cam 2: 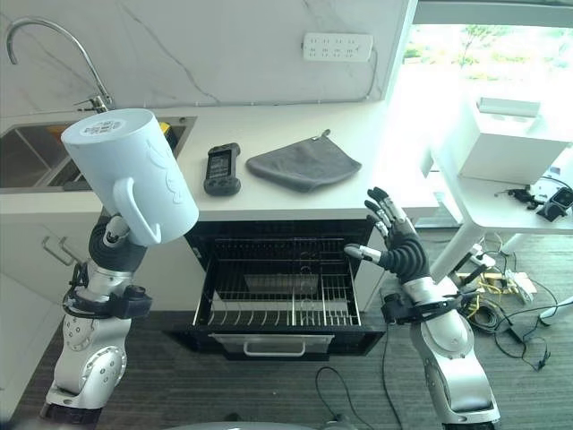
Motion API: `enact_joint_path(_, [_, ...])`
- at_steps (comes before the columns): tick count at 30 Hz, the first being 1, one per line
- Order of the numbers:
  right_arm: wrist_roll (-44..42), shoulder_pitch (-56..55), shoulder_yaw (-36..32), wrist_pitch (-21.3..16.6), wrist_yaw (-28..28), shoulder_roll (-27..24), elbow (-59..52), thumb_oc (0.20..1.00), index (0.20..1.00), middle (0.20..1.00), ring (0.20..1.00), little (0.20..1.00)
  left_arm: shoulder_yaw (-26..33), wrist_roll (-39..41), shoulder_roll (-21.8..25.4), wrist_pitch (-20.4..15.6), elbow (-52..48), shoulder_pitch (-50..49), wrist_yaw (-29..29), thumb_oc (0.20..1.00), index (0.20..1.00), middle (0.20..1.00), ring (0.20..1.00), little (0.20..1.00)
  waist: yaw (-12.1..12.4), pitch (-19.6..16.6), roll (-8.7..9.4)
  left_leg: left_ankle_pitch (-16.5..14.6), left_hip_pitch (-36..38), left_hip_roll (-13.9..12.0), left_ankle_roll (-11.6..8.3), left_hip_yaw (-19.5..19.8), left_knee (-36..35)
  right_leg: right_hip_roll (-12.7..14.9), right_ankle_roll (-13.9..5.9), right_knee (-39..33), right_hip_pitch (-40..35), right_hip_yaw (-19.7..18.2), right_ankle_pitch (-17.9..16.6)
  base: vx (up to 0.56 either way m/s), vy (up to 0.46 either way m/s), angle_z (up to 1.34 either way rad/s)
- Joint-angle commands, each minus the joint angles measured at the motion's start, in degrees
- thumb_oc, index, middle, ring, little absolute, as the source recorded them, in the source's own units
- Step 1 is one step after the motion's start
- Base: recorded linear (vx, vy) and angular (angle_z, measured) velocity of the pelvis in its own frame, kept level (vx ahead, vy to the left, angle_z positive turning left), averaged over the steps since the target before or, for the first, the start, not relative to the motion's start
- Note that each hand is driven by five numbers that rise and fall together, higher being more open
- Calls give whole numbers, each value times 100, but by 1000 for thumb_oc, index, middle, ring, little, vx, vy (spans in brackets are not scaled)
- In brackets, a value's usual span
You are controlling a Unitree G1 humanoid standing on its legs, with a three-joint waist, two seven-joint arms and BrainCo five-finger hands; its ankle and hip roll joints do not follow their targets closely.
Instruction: Place the dishes in the dishwasher.
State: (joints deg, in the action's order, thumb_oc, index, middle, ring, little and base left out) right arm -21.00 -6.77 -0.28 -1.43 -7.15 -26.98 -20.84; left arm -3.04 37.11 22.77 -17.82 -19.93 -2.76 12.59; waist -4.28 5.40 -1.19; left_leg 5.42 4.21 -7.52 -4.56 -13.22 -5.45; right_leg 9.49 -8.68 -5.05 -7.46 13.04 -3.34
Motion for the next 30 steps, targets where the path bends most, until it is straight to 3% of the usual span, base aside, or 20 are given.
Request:
enact_joint_path(1, [-628,720,60,-146,-489,-64,-185,1000,1000,1000,1000,1000,-174,-180,220,95,276,698,376,200,200,200,200,200,-23,-48,139,-499,361,-232,-145,15,45,73,-103,5,32,-17,115,0,0,0])
enact_joint_path(12, [-1850,1708,290,356,-2055,-685,352,1000,1000,1000,1000,1000,-894,-425,316,811,1194,1358,1555,200,200,200,200,200,-2,-165,178,-585,513,-190,-129,-43,45,65,-107,5,-94,-7,151,12,1,-1])
enact_joint_path(19, [-2397,2172,428,694,-2336,-686,596,1000,1000,1000,1000,1000,-1097,-460,360,962,1515,1536,1988,200,200,200,200,200,45,-196,212,-605,560,-183,-134,-65,45,80,-106,5,-143,8,153,37,-8,-2])
enact_joint_path(30, [-2404,2624,763,929,-2411,-311,847,1000,1000,1000,1000,1000,-1283,-483,315,1173,1558,1696,2364,200,200,200,200,200,115,-203,209,-593,590,-242,-163,-8,45,79,-90,5,-183,-36,167,54,-8,-3])
